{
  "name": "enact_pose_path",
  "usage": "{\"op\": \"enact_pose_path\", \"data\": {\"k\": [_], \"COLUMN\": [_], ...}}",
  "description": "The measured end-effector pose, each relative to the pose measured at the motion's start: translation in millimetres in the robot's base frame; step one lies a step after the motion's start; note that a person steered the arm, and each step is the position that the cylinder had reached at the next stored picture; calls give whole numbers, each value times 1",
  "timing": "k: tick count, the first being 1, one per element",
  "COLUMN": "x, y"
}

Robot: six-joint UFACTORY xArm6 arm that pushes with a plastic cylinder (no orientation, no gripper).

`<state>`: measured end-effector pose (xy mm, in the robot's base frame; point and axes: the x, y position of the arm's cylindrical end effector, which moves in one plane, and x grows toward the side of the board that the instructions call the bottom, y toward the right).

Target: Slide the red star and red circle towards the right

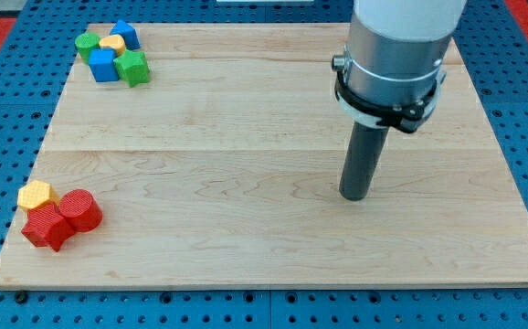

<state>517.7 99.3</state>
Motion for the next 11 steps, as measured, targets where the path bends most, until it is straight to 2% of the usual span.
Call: {"op": "enact_pose_path", "data": {"k": [4, 5, 6, 11], "x": [34, 35, 35, 44], "y": [-14, -53, -117, -136]}}
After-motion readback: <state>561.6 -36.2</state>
